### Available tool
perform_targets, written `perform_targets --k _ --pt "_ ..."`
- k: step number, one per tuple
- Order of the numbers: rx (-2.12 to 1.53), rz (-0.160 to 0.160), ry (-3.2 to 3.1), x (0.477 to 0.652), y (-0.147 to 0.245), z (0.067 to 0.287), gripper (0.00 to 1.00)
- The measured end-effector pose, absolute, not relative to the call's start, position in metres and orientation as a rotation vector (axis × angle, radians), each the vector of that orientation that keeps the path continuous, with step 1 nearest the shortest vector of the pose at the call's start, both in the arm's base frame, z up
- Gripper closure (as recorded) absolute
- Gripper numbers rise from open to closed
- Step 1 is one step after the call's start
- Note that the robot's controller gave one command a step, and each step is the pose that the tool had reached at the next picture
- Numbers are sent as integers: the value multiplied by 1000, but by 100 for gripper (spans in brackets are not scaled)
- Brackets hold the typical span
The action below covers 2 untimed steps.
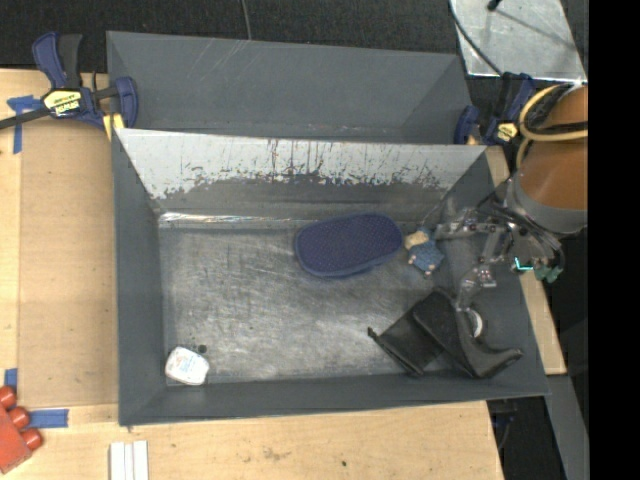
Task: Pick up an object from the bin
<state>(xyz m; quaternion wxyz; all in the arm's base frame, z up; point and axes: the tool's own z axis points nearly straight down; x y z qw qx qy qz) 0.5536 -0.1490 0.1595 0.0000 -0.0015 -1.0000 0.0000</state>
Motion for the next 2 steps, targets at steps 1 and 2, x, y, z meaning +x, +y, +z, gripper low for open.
perform_targets --k 1,2 --pt "-89 1 -3152 609 -90 71 0" --pt "-92 4 -3164 612 -93 77 100"
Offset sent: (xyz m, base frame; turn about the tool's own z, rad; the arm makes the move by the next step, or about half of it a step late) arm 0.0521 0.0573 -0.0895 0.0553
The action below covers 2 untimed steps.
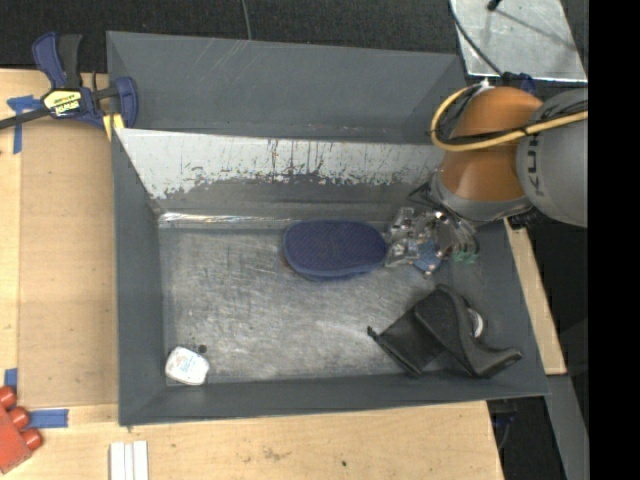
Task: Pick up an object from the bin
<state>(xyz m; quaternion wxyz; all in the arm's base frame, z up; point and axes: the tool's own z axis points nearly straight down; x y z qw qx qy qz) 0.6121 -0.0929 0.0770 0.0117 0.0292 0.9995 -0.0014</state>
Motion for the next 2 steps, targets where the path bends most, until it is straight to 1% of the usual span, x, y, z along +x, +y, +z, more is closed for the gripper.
perform_targets --k 1,2 --pt "158 -2 3123 623 -100 247 100" --pt "-514 -2 3095 621 -95 243 100"
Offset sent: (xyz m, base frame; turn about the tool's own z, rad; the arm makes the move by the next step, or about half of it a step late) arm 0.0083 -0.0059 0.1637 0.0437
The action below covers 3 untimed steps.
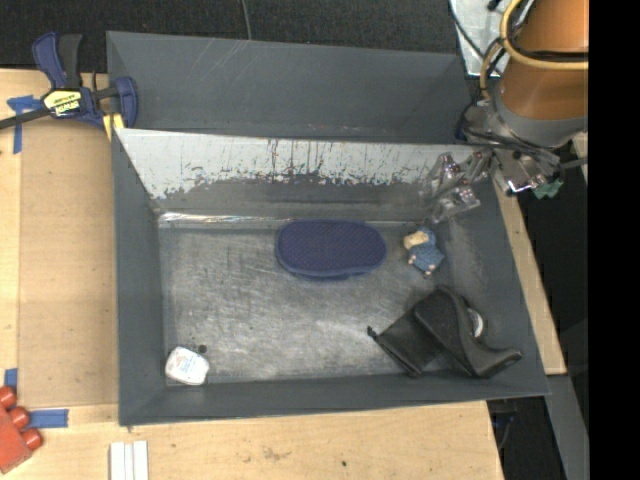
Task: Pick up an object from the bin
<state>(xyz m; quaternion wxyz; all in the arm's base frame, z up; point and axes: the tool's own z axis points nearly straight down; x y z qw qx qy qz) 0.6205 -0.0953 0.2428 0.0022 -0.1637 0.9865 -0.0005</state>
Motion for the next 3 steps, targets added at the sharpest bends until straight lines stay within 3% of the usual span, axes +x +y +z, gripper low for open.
perform_targets --k 1,2,3 --pt "-78 5 3142 626 -22 157 100" --pt "-76 0 3138 627 -25 160 0" --pt "-154 -1 3131 626 -17 85 0"
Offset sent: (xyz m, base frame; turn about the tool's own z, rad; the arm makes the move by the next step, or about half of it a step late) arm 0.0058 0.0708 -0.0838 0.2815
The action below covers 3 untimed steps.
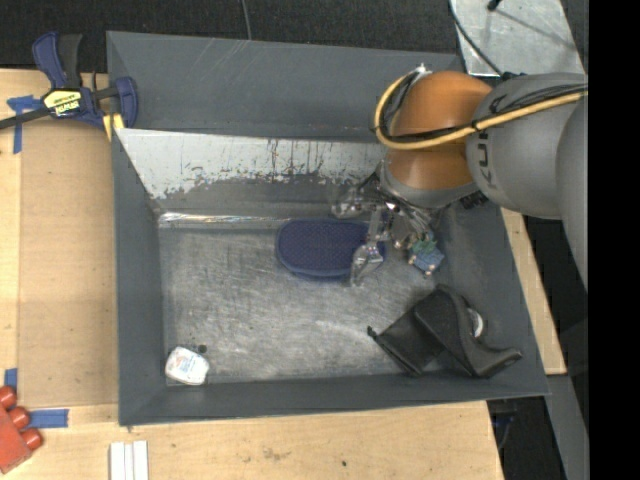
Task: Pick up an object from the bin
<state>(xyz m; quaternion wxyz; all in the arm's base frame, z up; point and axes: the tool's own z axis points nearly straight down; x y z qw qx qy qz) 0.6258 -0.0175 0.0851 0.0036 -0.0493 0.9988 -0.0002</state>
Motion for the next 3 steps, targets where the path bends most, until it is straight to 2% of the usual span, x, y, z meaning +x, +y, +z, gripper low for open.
perform_targets --k 1,2,3 --pt "-129 1 3132 625 -20 75 0" --pt "-128 1 3120 628 -20 76 100" --pt "-657 -4 3060 608 -23 257 100"
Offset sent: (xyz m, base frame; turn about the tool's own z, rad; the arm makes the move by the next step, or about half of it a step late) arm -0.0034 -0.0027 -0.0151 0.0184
